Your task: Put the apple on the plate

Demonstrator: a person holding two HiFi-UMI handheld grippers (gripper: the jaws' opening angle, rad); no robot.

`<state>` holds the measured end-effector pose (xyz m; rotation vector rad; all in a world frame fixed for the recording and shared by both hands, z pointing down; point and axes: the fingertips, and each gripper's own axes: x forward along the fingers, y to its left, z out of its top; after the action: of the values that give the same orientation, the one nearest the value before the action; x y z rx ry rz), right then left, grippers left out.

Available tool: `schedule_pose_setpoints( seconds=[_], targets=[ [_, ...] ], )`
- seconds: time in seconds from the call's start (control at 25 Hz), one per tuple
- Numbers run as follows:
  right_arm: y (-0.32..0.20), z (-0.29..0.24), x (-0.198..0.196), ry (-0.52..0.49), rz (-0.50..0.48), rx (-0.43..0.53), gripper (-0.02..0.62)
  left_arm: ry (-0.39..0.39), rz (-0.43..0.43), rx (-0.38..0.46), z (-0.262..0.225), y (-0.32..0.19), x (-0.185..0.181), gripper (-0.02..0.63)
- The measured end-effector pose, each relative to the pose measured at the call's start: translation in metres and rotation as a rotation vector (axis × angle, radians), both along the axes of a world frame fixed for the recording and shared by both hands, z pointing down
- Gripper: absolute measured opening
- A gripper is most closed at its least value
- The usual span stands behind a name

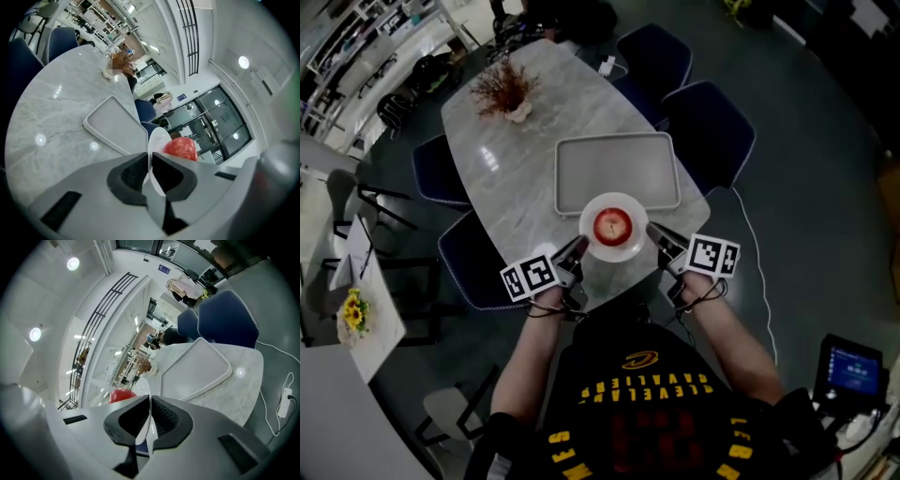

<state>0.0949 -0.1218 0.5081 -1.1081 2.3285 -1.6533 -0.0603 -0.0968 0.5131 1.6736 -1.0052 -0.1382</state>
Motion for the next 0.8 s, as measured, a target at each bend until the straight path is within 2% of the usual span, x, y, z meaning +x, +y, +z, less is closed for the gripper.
schedule_pose_setpoints(
  seconds=[0.32,0.48,0.8],
  targets=[
    [-0.008,-0.031,0.023,-0.087,0.030,0.007,0.025,0.126,-0.058,0.059,-0.039,-0.010,0.018,0.023],
    [-0.007,-0.027,0.031,-0.072,0.072,-0.062,0.025,0.152,-0.064,0.075,-0.047,-0.014,0.018,0.020],
    [-0.024,-0.029,0.016,-0.129,0.081,-0.067,0.025,0.197,-0.055,0.047,-0.042,-0.033,0.007,0.020]
  ],
)
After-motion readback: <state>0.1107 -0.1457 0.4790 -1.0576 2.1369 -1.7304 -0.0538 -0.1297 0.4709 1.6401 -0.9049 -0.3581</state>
